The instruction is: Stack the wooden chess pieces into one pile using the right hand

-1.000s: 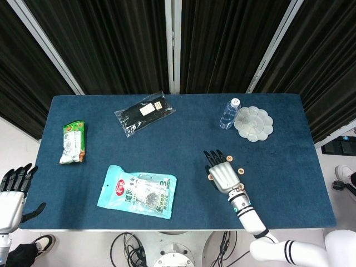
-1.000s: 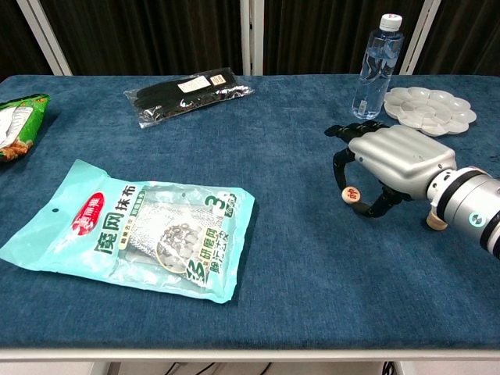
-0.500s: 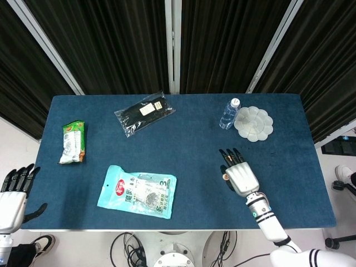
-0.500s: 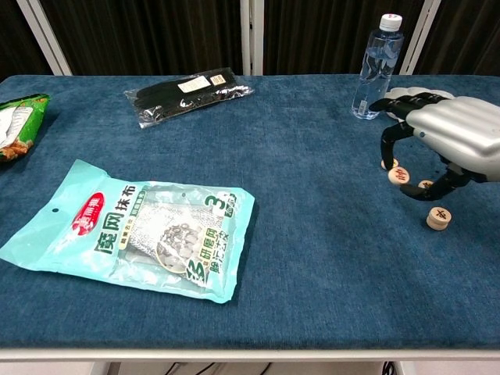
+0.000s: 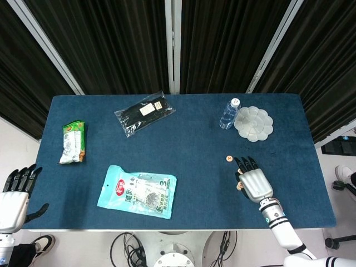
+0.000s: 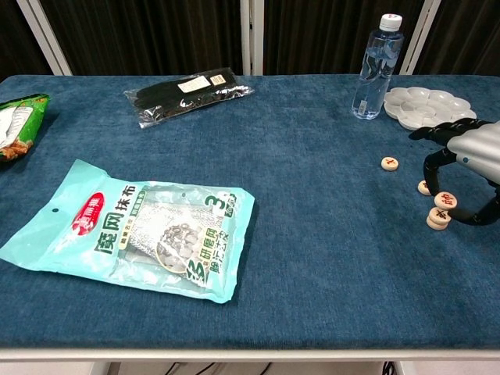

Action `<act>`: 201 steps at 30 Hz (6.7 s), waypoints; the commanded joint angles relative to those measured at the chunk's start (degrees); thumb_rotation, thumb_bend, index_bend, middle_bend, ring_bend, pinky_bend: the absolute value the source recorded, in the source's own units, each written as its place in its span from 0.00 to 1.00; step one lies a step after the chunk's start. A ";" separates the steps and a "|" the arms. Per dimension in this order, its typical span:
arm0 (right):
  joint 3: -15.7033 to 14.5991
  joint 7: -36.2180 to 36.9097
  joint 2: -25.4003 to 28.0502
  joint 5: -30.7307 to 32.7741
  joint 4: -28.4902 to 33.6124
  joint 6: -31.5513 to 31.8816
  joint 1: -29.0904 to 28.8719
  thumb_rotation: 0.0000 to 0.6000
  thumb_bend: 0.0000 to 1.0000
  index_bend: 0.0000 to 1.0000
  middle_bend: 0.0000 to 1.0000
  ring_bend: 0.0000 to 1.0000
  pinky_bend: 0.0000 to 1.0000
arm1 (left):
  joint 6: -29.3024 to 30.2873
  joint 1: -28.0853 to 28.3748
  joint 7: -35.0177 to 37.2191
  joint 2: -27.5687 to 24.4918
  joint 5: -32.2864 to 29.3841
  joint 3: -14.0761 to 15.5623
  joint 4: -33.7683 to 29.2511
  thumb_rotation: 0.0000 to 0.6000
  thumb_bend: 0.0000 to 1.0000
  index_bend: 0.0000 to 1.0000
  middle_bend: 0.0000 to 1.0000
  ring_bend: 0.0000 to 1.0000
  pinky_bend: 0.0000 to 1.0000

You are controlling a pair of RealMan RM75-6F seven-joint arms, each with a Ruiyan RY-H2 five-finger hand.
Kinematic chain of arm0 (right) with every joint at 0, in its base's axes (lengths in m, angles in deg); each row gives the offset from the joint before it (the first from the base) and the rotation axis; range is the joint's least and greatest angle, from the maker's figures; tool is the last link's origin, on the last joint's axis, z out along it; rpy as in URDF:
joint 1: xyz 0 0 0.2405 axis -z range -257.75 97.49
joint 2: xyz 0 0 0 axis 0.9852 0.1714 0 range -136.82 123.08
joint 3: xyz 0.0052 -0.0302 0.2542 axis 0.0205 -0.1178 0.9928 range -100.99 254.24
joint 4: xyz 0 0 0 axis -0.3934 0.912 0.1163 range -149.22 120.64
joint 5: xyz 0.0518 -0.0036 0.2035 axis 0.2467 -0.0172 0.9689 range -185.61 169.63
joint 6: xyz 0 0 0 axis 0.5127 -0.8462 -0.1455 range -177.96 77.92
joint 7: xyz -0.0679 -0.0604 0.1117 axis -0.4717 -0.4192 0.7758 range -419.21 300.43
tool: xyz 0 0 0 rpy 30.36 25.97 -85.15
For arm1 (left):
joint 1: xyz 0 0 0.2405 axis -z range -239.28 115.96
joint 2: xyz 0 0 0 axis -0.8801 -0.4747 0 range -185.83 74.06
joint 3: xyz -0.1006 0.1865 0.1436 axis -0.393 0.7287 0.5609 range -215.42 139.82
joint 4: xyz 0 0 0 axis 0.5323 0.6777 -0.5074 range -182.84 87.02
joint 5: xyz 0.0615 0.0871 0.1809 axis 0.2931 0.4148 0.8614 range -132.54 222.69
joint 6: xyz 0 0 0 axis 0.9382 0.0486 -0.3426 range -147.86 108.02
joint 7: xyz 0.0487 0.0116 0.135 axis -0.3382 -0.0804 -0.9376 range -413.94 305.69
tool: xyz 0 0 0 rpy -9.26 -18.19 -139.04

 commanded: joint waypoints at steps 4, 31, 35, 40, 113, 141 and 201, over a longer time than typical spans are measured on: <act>-0.01 -1.29 -0.07 1.81 0.02 -0.89 -0.39 1.00 0.27 0.51 0.05 0.00 0.00 | -0.31 0.12 0.29 0.00 -0.37 -0.08 0.21 1.00 0.19 0.04 0.00 0.00 0.00; -0.40 -3.91 -1.23 4.17 -0.32 -0.80 -1.28 1.00 0.26 0.43 0.05 0.00 0.00 | -0.05 0.07 0.63 -0.07 -0.18 -0.02 0.34 1.00 0.19 0.04 0.00 0.00 0.00; -0.52 -3.90 -1.26 4.27 -0.25 -0.87 -1.39 1.00 0.26 0.41 0.05 0.00 0.00 | 0.07 0.03 0.61 -0.10 -0.13 -0.03 0.27 1.00 0.19 0.04 0.00 0.00 0.00; -0.45 -3.24 -0.66 3.86 0.47 -0.27 -1.22 1.00 0.26 0.40 0.05 0.00 0.00 | 0.21 -0.02 0.73 -0.18 -0.03 -0.01 0.22 1.00 0.19 0.04 0.00 0.00 0.00; 4.80 15.35 -7.43 1.18 -19.93 -7.49 -3.84 1.00 0.25 0.52 0.07 0.00 0.00 | -1.34 0.57 1.36 0.33 -1.64 -0.21 1.41 1.00 0.19 0.04 0.00 0.00 0.00; 0.01 14.72 4.76 -5.05 -3.83 -5.51 -0.82 1.00 0.27 0.54 0.08 0.00 0.00 | -0.90 0.48 0.61 0.24 -0.73 0.13 0.82 1.00 0.19 0.04 0.00 0.00 0.00; -0.32 11.43 5.35 -2.27 -1.50 -6.60 -1.86 1.00 0.22 0.33 0.06 0.00 0.00 | -0.56 0.38 1.29 -0.03 -0.42 0.13 0.81 1.00 0.19 0.04 0.00 0.00 0.00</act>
